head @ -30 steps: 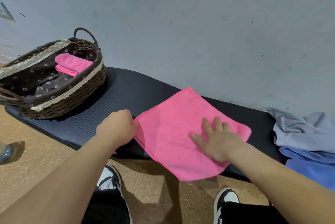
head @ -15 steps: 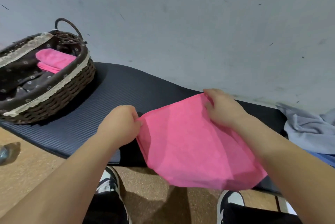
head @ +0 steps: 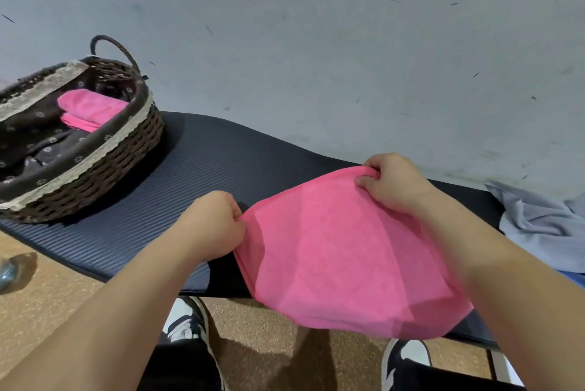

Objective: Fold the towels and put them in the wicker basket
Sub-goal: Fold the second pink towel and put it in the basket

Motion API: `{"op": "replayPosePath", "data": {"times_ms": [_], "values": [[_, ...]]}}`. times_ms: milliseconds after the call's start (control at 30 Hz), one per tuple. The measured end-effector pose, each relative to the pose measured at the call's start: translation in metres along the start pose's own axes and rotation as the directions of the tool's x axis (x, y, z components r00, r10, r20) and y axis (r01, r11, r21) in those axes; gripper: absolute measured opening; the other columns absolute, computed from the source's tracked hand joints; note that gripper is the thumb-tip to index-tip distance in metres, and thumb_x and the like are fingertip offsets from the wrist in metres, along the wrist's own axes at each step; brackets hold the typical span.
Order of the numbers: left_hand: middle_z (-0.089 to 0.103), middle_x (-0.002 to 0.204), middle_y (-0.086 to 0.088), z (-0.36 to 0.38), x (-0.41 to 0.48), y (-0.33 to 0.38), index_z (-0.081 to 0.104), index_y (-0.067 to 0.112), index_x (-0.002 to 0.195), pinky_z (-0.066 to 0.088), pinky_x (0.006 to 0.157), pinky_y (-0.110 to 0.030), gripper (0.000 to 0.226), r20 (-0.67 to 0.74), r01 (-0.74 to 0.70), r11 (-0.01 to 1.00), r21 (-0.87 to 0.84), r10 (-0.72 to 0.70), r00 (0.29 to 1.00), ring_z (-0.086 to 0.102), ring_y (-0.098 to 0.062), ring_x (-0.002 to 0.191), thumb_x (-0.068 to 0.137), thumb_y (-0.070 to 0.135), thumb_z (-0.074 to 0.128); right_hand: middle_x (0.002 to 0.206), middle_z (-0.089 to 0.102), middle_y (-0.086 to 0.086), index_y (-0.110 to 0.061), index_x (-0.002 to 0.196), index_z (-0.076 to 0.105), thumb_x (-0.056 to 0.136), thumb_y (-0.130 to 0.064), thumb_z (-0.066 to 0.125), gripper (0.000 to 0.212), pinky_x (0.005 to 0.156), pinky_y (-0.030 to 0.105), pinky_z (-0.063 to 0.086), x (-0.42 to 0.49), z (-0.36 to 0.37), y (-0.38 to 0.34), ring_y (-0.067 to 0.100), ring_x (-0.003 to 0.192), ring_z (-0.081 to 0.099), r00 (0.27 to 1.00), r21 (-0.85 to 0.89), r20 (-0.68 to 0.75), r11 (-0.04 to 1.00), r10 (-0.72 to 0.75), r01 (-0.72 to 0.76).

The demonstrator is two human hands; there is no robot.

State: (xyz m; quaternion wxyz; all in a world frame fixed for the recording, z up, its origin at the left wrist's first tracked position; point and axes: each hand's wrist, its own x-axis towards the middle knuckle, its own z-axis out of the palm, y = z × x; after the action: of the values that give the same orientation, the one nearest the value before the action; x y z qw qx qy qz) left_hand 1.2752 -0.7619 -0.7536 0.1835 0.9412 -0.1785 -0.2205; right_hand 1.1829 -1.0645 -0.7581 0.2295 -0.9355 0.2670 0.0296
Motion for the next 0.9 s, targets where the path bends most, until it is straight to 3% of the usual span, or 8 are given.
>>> {"op": "replayPosePath", "data": {"times_ms": [133,267,333,400,533,633,767,900], "values": [[0.074,0.079,-0.011,-0.01,-0.004,0.007,0.069,0.011,0.081,0.054,0.058,-0.031,0.009,0.033,0.06,0.995,-0.076,-0.057,0.998,0.067,-0.023,0.069,0.087,0.015,0.064,0.078,0.066,-0.002,-0.012,0.086,0.069,0.093,-0.03,0.074,0.02,0.063,0.029,0.045,-0.013,-0.014,0.011,0.016,0.071,0.059,0.997,0.331,-0.047,0.943,0.055,-0.036],[0.067,0.063,-0.014,-0.021,-0.002,0.018,0.064,0.008,0.096,0.036,0.04,-0.022,0.007,0.042,0.114,0.876,-0.468,-0.107,0.993,0.061,-0.021,0.046,0.097,0.015,0.065,0.092,0.078,0.009,-0.003,0.101,0.074,0.094,-0.027,0.076,0.025,0.074,0.032,0.057,-0.027,-0.029,0.021,0.02,0.08,0.07,0.982,0.801,0.113,0.571,0.151,-0.18],[0.065,0.063,-0.011,-0.024,0.003,0.027,0.064,0.006,0.101,0.039,0.036,-0.022,0.01,0.02,0.114,0.783,-0.612,-0.129,0.991,0.062,-0.016,0.042,0.098,0.014,0.068,0.097,0.08,0.014,-0.004,0.105,0.075,0.093,-0.031,0.076,0.029,0.079,0.035,0.062,-0.03,-0.035,0.032,0.022,0.082,0.074,0.968,0.864,0.189,0.44,0.167,-0.245],[0.067,0.066,-0.013,-0.024,0.01,0.038,0.064,0.005,0.104,0.046,0.037,-0.023,0.013,-0.009,0.113,0.673,-0.731,-0.175,0.985,0.063,-0.016,0.042,0.096,0.012,0.071,0.082,0.077,0.008,-0.01,0.091,0.073,0.093,-0.035,0.076,0.025,0.066,0.03,0.059,-0.029,-0.037,0.044,0.017,0.068,0.07,0.954,0.875,0.19,0.4,0.233,-0.272],[0.072,0.09,-0.022,-0.008,0.027,0.064,0.065,0.002,0.105,0.06,0.049,-0.031,0.015,-0.088,0.058,0.553,-0.831,-0.234,0.968,0.072,-0.02,0.053,0.095,0.011,0.073,0.059,0.052,0.0,-0.017,0.067,0.058,0.093,-0.037,0.077,0.038,0.045,0.022,0.036,-0.025,-0.025,0.073,0.013,0.05,0.043,0.934,0.792,-0.025,0.577,0.357,-0.199],[0.074,0.089,-0.019,0.011,0.037,0.085,0.068,0.001,0.102,0.066,0.064,-0.038,0.012,-0.162,0.01,0.553,-0.833,-0.261,0.952,0.073,-0.02,0.062,0.098,0.013,0.069,0.062,0.049,0.001,-0.017,0.062,0.056,0.093,-0.036,0.076,0.042,0.058,0.028,0.037,-0.019,-0.018,0.095,0.014,0.06,0.043,0.91,0.71,-0.194,0.693,0.367,-0.128],[0.07,0.116,-0.006,0.031,0.049,0.1,0.061,0.008,0.132,0.061,0.092,-0.038,0.039,-0.119,-0.005,0.502,-0.865,-0.196,0.973,0.074,-0.019,0.098,0.096,0.016,0.072,0.055,0.052,-0.006,-0.018,0.059,0.054,0.091,-0.044,0.073,0.045,0.064,0.037,0.043,-0.007,-0.012,0.117,0.018,0.057,0.048,0.866,0.597,-0.29,0.784,0.407,-0.168],[0.065,0.13,0.002,0.031,0.046,0.101,0.061,0.017,0.137,0.052,0.107,-0.039,0.047,-0.16,-0.053,0.626,-0.778,-0.116,0.98,0.065,-0.015,0.118,0.092,0.019,0.075,0.072,0.068,-0.004,-0.021,0.073,0.066,0.092,-0.055,0.065,0.038,0.075,0.039,0.052,-0.004,-0.012,0.123,0.028,0.079,0.067,0.833,0.381,-0.35,0.877,0.43,-0.293]]}}
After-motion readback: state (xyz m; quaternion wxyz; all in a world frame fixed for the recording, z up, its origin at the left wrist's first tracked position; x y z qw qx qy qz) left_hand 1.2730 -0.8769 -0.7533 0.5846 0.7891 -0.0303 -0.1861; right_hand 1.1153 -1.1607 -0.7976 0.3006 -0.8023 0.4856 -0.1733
